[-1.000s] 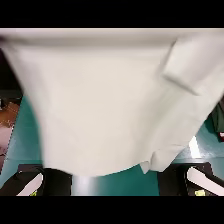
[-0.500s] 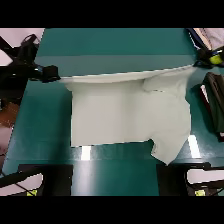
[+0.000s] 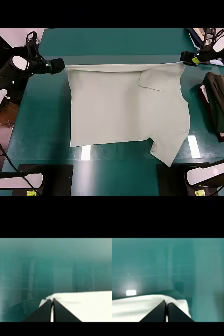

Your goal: Fold the shirts.

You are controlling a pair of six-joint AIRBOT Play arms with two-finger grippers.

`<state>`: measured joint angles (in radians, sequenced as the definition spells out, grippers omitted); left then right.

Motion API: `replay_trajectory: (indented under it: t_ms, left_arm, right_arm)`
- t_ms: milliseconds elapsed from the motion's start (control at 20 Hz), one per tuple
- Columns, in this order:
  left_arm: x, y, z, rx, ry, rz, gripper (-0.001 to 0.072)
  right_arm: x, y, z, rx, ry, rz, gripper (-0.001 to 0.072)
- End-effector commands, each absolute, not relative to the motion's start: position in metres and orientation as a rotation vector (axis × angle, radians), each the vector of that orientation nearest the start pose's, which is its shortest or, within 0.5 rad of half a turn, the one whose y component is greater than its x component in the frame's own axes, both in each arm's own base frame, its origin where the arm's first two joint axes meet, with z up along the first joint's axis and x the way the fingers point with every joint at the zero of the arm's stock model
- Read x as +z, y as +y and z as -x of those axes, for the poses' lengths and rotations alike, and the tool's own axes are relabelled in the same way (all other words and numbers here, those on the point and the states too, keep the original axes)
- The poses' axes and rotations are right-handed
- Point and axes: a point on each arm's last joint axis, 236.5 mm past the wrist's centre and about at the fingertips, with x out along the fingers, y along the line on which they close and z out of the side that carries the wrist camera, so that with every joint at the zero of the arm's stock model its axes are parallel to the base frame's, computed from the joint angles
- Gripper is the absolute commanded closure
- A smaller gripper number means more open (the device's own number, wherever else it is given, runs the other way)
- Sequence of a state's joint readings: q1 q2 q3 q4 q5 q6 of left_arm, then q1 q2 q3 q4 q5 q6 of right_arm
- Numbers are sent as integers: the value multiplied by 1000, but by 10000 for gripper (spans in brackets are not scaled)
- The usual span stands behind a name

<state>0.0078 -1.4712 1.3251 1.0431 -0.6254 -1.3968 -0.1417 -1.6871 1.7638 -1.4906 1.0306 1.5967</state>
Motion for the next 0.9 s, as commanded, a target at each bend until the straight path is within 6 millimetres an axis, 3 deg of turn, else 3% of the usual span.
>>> replay_trajectory:
  t_ms: [0, 150, 350, 600, 700, 750, 800, 850]
  left_arm:
    - [59, -70, -528, -218, 785, 326, 683]
    - [35, -86, -491, -334, 956, 232, 683]
    - [13, -94, -450, -406, 1133, 196, 683]
    - [-24, -96, -418, -411, 1254, 214, 683]
    - [-30, -97, -411, -412, 1283, 224, 682]
    - [-29, -99, -409, -416, 1292, 239, 682]
    - [-28, -101, -407, -422, 1297, 245, 681]
    - [-29, -101, -405, -426, 1305, 245, 666]
  right_arm:
    - [55, -71, -538, -115, 1023, -92, 703]
    - [39, -67, -509, -85, 1169, -61, 703]
    - [28, -83, -475, -140, 1315, 3, 703]
    - [23, -81, -456, -139, 1397, -4, 697]
    - [21, -81, -445, -141, 1444, -12, 688]
    - [21, -84, -440, -146, 1463, -21, 563]
    - [20, -85, -435, -150, 1484, -27, 369]
    - [20, -88, -430, -158, 1502, -39, 333]
